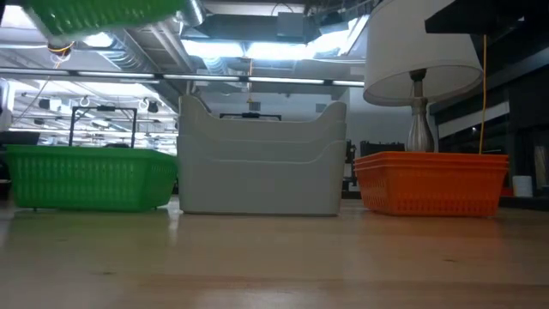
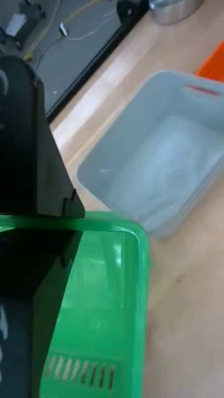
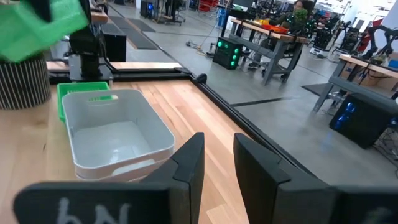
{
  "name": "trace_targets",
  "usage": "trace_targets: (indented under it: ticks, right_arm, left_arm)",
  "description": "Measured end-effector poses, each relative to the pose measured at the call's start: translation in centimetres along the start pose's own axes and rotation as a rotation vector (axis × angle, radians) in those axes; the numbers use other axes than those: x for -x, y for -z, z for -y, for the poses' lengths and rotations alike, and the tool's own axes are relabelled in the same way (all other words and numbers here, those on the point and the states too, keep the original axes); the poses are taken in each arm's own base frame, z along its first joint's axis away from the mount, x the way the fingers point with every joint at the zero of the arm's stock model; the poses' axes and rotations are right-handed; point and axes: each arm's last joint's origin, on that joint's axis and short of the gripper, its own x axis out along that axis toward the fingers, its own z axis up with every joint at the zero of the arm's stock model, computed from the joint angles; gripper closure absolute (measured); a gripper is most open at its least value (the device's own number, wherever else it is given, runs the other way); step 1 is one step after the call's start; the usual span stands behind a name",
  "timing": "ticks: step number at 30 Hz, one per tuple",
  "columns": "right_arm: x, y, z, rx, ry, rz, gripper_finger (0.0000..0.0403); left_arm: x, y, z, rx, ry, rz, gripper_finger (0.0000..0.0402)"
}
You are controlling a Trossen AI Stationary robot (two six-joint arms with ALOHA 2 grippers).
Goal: Stack baskets by color
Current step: Stack the bottom right green bin on top of the top green bin
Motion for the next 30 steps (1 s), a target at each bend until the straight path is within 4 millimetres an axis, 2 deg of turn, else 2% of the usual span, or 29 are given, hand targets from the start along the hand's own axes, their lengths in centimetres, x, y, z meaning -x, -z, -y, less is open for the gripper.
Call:
trace_targets:
  ticks: [6,11,15,21,25,30]
  right_arm:
    - [0.0,0.3,0.1,-0.002,-0.001,-0.016,0.0315]
    - [0.0,0.4,0.1,-0.006,0.0,-0.02,0.0315]
    - [0.0,0.4,0.1,-0.006,0.0,-0.02,0.0315]
    - [0.0,0.4,0.1,-0.026,0.001,-0.021,0.0315]
    - [0.0,0.4,0.1,-0.027,0.006,-0.019,0.0315]
    - [0.0,0.4,0.1,-0.031,0.009,-0.017,0.0315]
  left_arm:
    - [-1.0,1.7,-2.6,-0.12,0.005,-0.029,0.0401]
    - [-2.0,3.1,-4.3,-0.053,0.144,0.053,0.0401]
    - [-4.0,4.1,-4.8,-0.03,0.202,0.001,0.0401]
    - [-7.3,6.3,-4.0,-0.005,0.314,-0.096,0.0402]
    - [-7.3,8.1,-2.9,0.007,0.341,-0.121,0.0401]
    - [-7.4,9.0,-1.2,-0.021,0.363,-0.133,0.0401]
